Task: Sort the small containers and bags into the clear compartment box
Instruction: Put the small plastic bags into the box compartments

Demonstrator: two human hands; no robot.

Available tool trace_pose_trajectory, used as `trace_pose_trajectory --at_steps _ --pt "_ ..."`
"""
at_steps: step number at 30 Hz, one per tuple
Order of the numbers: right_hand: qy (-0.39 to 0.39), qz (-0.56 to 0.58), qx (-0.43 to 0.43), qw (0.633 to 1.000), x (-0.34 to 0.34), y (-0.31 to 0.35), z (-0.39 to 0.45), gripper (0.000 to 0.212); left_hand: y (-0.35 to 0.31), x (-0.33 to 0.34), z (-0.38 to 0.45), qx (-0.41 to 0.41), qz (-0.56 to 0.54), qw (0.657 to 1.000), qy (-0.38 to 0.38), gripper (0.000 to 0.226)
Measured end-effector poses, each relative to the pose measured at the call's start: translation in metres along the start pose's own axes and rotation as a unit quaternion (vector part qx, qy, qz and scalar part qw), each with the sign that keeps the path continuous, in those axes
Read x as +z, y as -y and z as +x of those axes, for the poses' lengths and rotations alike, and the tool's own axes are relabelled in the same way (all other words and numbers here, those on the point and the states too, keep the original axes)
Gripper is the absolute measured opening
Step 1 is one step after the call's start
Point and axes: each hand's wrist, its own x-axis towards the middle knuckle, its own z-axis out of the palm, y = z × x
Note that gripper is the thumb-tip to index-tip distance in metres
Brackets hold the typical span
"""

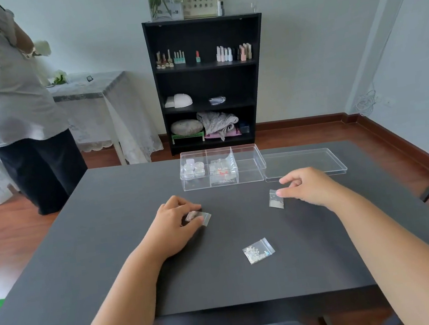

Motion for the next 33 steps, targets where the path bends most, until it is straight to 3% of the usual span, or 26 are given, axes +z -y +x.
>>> trace_pose_trajectory --at_steps 4,10,13,17,25,27,33 --pt "0.003 -0.009 0.01 1.0 0.01 0.002 0.0 0.049 -0.008 -0.004 -0.001 -0.006 0.037 0.999 0.025 0.031" --pt "0.008 -0.011 0.014 1.0 0.017 0.004 -0.001 0.029 -0.025 -0.016 0.006 -0.034 0.059 0.995 0.075 0.019" --pt "0.022 -0.006 0.024 0.999 0.016 0.002 0.002 0.032 -0.032 -0.018 0.009 -0.027 0.056 0.995 0.08 0.022" --pt "0.038 -0.005 0.039 0.999 0.013 0.001 0.004 0.053 -0.048 -0.014 0.015 -0.003 0.027 0.998 0.052 0.017" --pt "0.087 -0.039 0.034 0.995 0.004 0.009 0.006 0.055 -0.108 -0.013 0.075 0.043 -0.087 0.994 -0.053 0.003" --pt "0.098 -0.037 0.036 0.994 0.002 0.009 0.006 0.054 -0.119 -0.012 0.094 0.051 -0.077 0.994 -0.055 0.002" --pt "0.102 -0.004 0.036 0.994 -0.002 0.0 0.009 0.052 -0.13 -0.006 0.14 0.052 0.041 0.998 0.014 0.024"
